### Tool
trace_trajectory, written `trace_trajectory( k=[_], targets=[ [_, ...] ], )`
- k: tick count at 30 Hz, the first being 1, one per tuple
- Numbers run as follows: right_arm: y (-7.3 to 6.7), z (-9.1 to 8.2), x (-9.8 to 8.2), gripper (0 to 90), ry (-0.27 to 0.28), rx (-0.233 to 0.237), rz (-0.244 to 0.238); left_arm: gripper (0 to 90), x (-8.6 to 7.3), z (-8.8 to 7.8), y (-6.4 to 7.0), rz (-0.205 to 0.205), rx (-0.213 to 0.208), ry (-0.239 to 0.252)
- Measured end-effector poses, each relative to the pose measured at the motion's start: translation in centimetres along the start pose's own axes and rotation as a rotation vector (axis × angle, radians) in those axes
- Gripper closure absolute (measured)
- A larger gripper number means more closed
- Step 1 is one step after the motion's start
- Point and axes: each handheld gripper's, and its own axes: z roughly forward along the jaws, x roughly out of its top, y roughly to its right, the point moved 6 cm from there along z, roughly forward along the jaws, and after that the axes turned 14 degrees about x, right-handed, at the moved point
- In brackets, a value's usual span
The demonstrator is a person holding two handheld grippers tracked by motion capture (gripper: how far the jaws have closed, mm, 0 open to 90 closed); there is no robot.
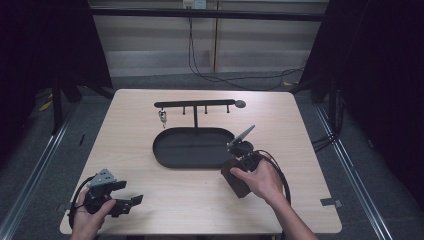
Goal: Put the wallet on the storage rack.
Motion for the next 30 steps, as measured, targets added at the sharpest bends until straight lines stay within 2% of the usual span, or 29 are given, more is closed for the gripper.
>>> trace_trajectory(
  k=[9,19,24,30],
  targets=[
    [0.2,-1.1,0.3,64.4,-0.001,-0.032,0.014,16.4,0.1,0.1,-0.1,-0.007,0.002,0.001],
    [0.1,-2.6,1.1,64.4,0.009,-0.044,0.038,16.5,0.0,0.2,-0.2,-0.015,-0.001,-0.005],
    [0.1,-3.0,1.4,64.4,0.002,-0.073,0.027,16.5,-0.1,0.3,-0.3,-0.019,0.008,-0.013],
    [0.2,-3.5,1.9,64.4,0.001,-0.081,0.027,16.5,0.0,0.3,-0.2,-0.014,0.008,-0.009]
  ],
)
